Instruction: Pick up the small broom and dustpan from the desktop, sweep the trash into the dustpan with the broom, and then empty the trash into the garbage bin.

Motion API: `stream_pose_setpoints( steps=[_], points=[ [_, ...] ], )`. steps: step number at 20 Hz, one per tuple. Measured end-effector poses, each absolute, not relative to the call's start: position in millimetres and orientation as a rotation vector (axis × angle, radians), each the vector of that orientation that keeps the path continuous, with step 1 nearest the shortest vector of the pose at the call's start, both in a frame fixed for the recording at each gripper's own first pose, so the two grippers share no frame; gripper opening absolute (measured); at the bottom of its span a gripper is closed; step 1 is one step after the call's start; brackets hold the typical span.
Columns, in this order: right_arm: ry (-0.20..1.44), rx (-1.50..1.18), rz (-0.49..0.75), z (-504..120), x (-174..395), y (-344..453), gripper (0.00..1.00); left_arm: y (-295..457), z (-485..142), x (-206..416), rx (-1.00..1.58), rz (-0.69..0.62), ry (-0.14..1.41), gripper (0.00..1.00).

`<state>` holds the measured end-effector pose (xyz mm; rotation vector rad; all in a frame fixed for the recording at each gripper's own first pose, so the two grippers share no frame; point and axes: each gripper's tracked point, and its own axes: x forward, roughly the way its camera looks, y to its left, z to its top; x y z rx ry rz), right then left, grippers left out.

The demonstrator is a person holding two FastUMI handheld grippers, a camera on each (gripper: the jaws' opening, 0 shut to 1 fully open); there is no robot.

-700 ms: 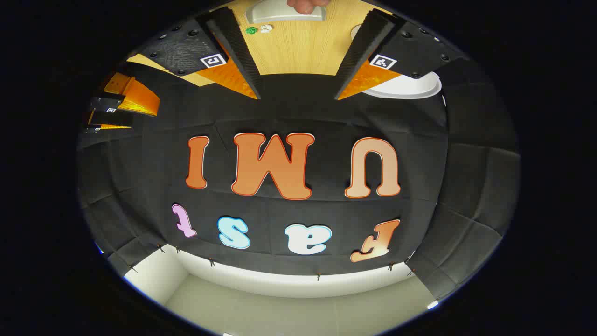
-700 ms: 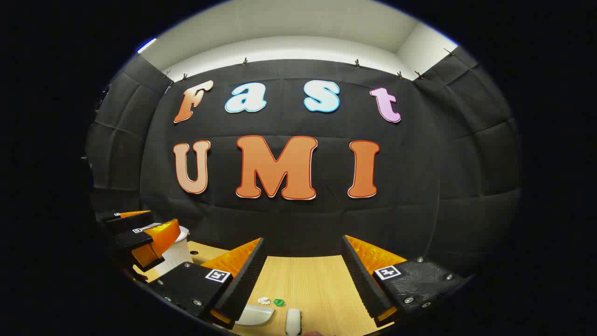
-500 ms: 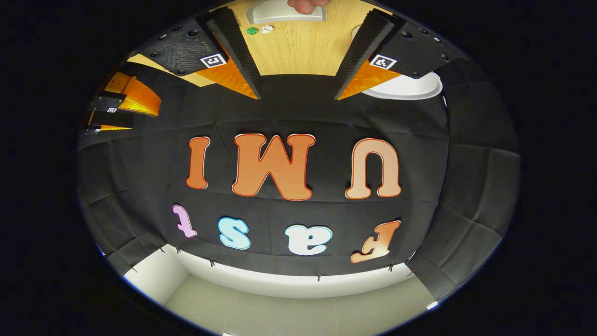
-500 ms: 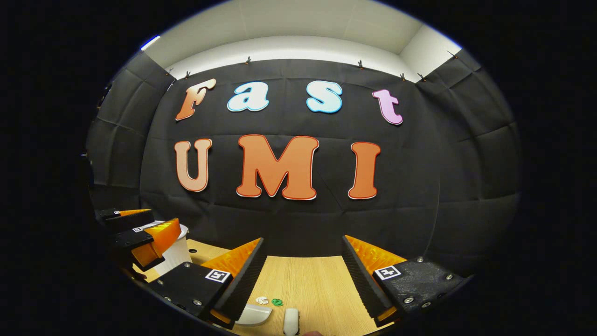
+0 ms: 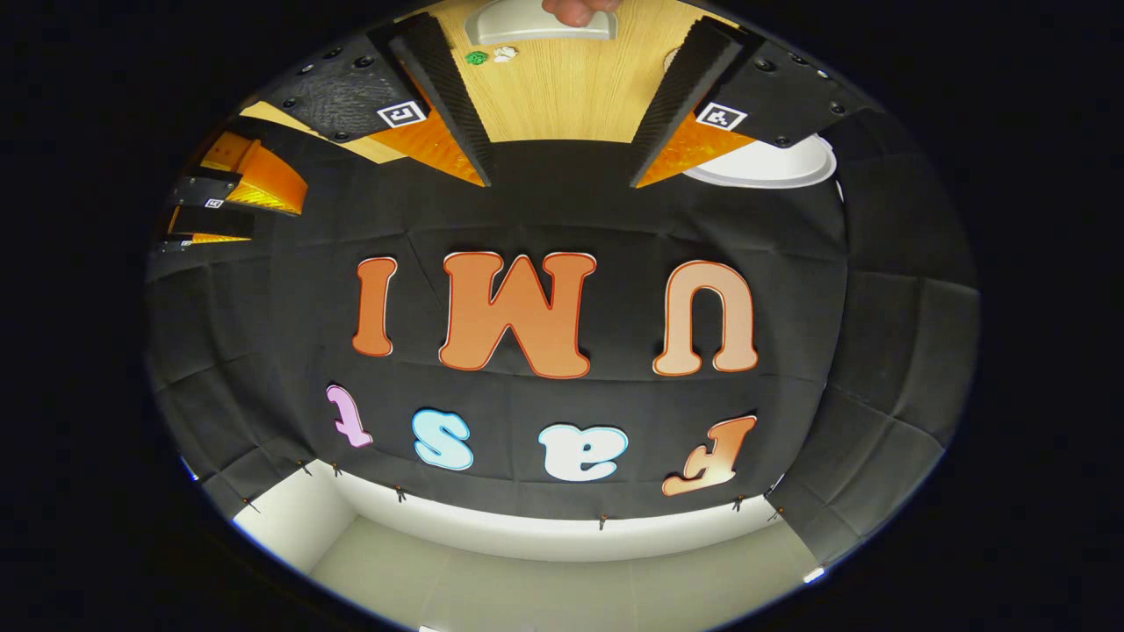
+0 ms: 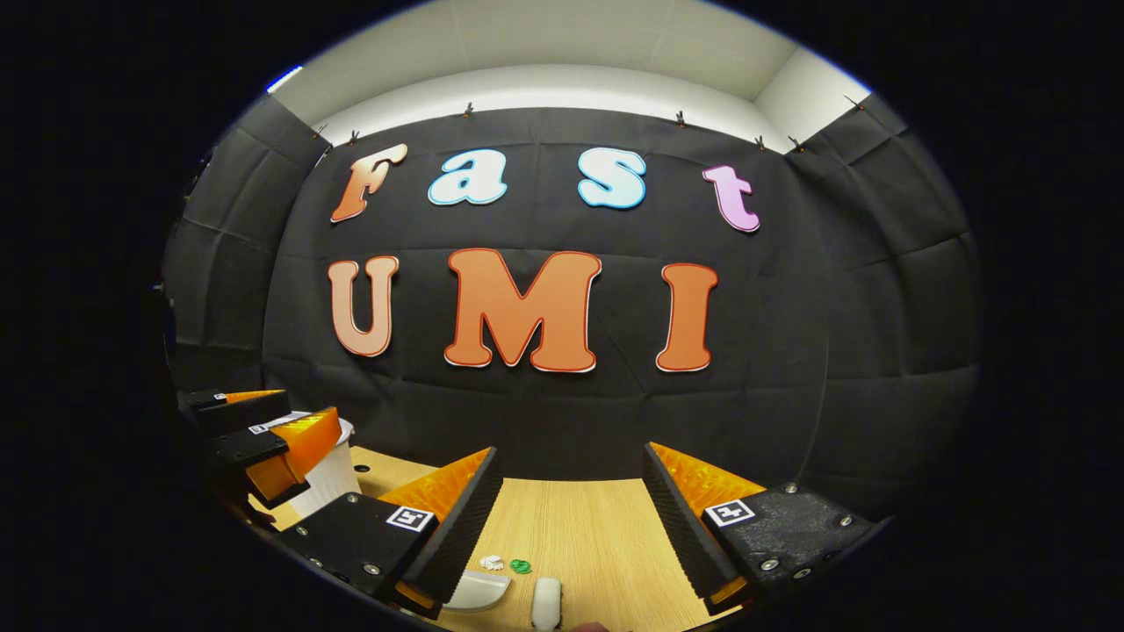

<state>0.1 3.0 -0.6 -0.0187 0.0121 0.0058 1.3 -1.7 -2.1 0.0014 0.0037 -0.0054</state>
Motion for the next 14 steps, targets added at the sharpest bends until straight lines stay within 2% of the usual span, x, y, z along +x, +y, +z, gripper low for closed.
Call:
stream_pose_setpoints(
  steps=[14],
  points=[
    [0.032, -0.008, 0.022, -5.8, 0.8, 1.0, 0.96, -0.2, -4.1, -0.8, 0.009, 0.004, 0.023, 0.95]
  ],
)
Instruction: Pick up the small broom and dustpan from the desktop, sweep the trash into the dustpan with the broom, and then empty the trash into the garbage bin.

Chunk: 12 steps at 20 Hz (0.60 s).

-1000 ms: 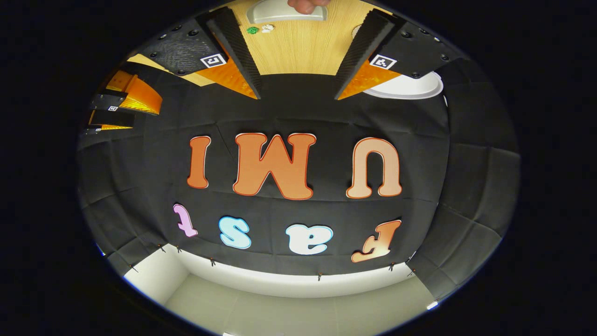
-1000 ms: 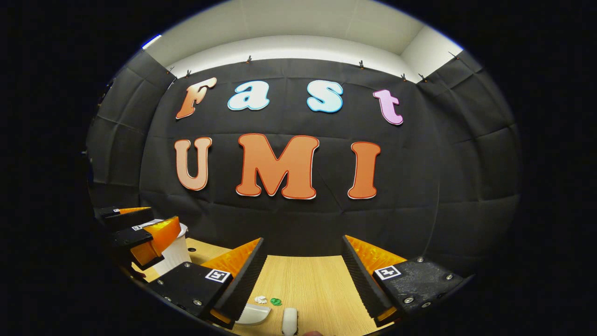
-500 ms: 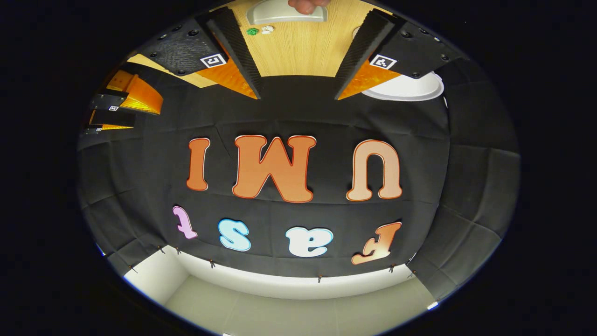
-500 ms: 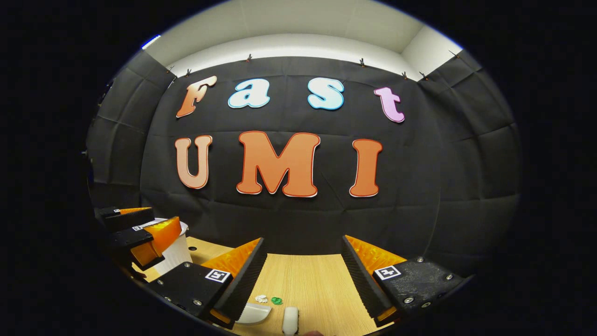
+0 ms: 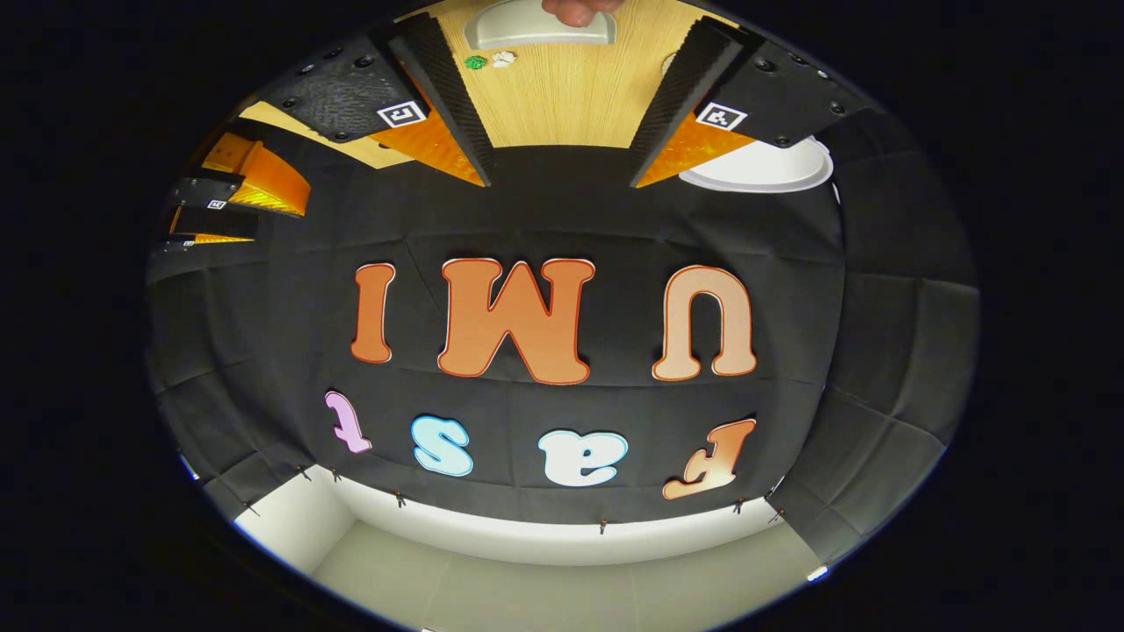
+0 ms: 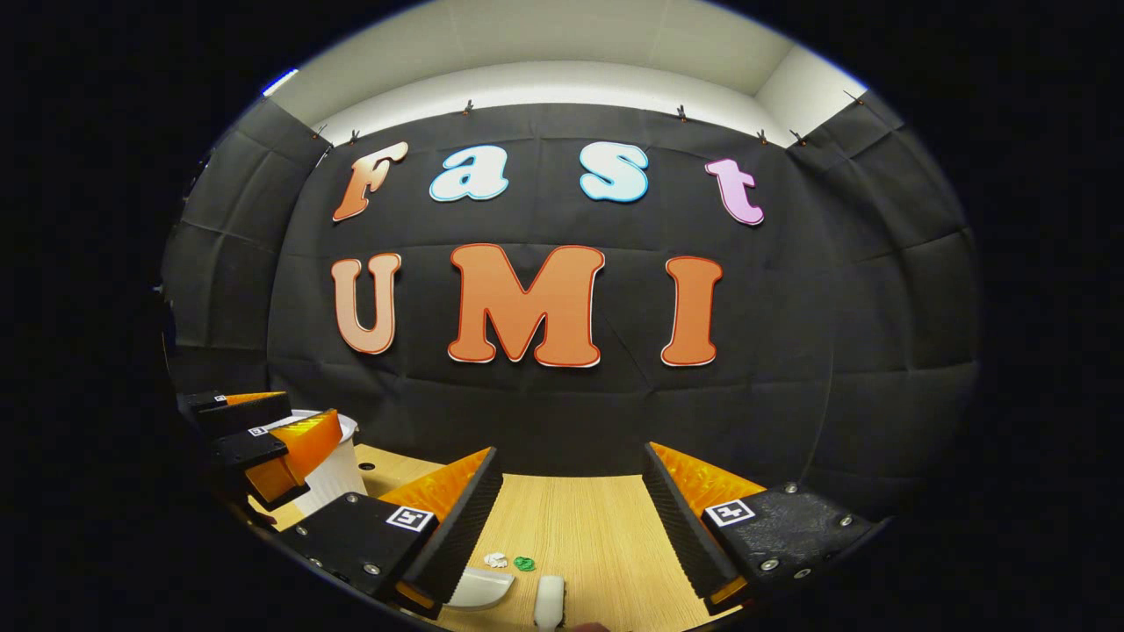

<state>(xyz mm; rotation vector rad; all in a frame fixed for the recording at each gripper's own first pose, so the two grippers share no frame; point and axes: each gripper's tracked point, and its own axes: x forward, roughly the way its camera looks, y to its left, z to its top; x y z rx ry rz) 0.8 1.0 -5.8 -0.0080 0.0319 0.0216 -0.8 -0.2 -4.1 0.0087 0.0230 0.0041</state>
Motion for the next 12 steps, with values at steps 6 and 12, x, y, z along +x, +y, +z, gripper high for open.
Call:
stream_pose_setpoints(
  steps=[6, 12],
  points=[
    [0.028, -0.013, 0.024, -3.8, -0.5, 0.2, 0.96, -0.7, -3.9, -1.6, 0.014, 0.004, 0.02, 0.96],
    [0.031, -0.012, 0.027, -5.9, 0.5, 2.8, 0.96, 0.3, -3.7, -1.9, 0.02, 0.007, 0.009, 0.95]
  ],
)
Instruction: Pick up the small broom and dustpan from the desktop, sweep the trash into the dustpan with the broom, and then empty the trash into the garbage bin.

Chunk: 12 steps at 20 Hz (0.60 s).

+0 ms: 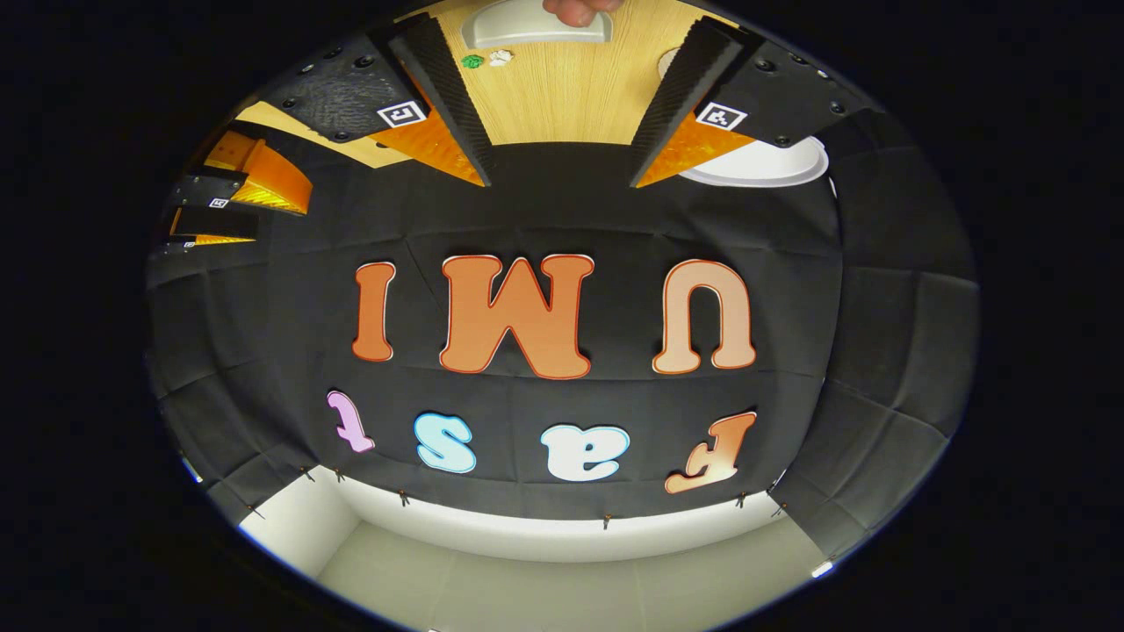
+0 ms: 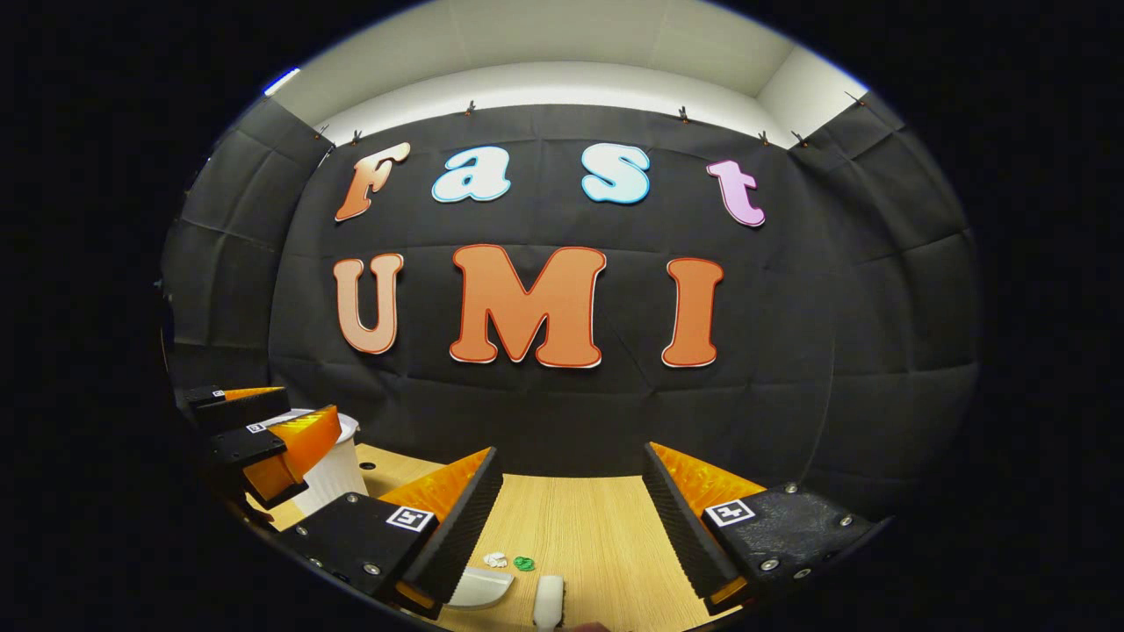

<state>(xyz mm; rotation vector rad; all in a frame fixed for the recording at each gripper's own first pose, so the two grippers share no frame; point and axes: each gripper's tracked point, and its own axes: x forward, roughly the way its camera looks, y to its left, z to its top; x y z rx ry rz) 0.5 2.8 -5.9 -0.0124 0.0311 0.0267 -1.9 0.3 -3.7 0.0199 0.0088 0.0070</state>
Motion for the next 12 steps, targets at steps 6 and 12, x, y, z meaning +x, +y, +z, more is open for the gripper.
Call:
stream_pose_setpoints(
  steps=[6, 12],
  points=[
    [0.041, -0.016, 0.025, -9.4, -1.4, 3.6, 0.96, 0.5, -4.9, -1.8, 0.018, 0.019, 0.007, 0.95],
    [0.051, -0.018, 0.022, -13.9, -2.1, 1.4, 0.96, 1.1, -7.9, -0.4, 0.009, 0.026, 0.021, 0.95]
  ],
)
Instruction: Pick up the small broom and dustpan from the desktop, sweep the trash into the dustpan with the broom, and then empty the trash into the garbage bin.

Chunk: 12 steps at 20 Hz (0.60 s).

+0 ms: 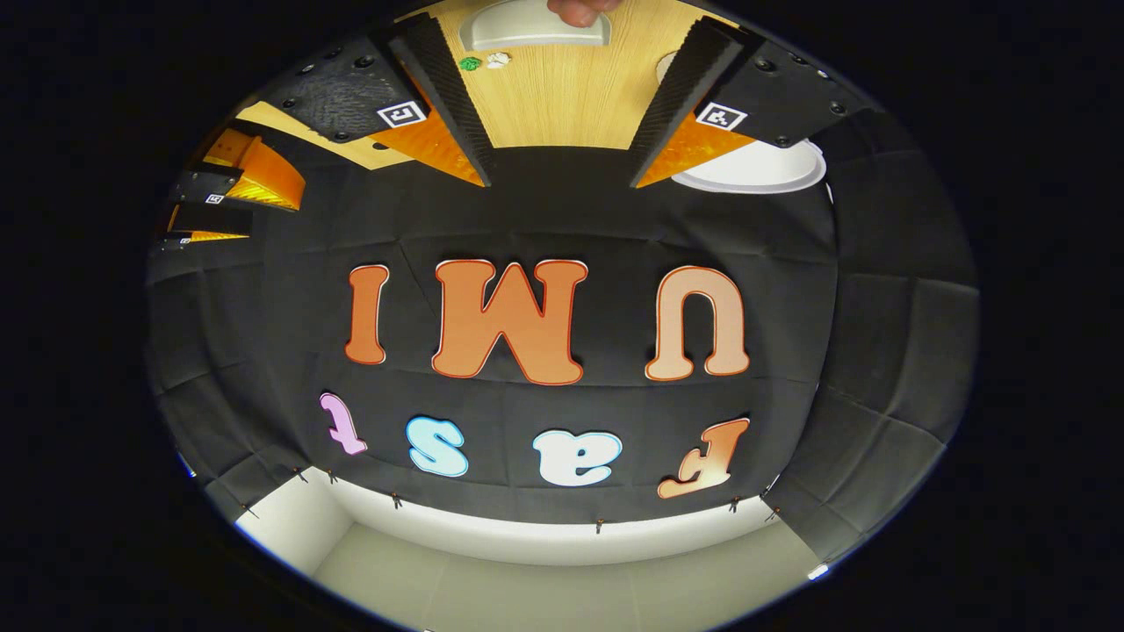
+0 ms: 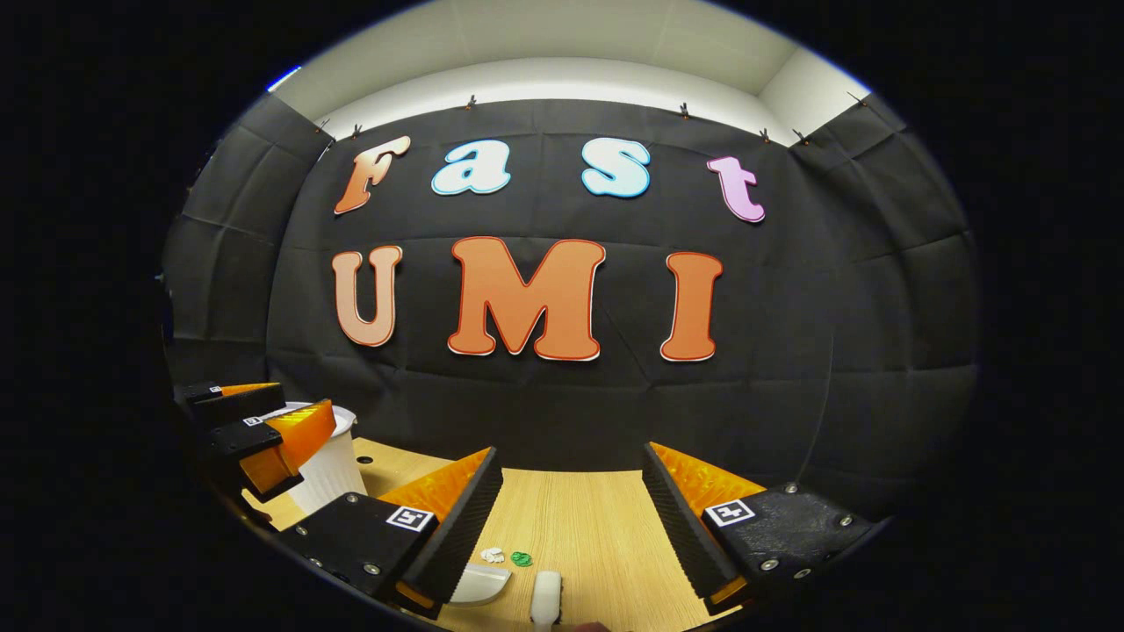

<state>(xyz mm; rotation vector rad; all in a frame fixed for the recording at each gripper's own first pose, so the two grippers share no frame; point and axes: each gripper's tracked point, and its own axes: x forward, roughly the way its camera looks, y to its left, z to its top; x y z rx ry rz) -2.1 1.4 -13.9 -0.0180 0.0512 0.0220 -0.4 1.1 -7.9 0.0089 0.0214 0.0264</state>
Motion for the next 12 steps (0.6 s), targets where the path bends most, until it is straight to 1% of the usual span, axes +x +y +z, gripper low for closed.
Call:
stream_pose_setpoints(
  steps=[6, 9, 12],
  points=[
    [0.096, -0.009, 0.032, -29.9, 0.4, 2.5, 0.96, -2.8, -23.6, -4.0, -0.003, 0.008, 0.079, 0.96],
    [0.178, 0.005, 0.051, -57.7, 1.8, 6.4, 0.96, -10.3, -50.0, -15.9, -0.035, -0.005, 0.194, 0.95],
    [0.322, -0.004, 0.075, -103.5, 0.3, 11.3, 0.96, -14.3, -81.7, -29.5, -0.057, -0.009, 0.359, 0.96]
  ],
)
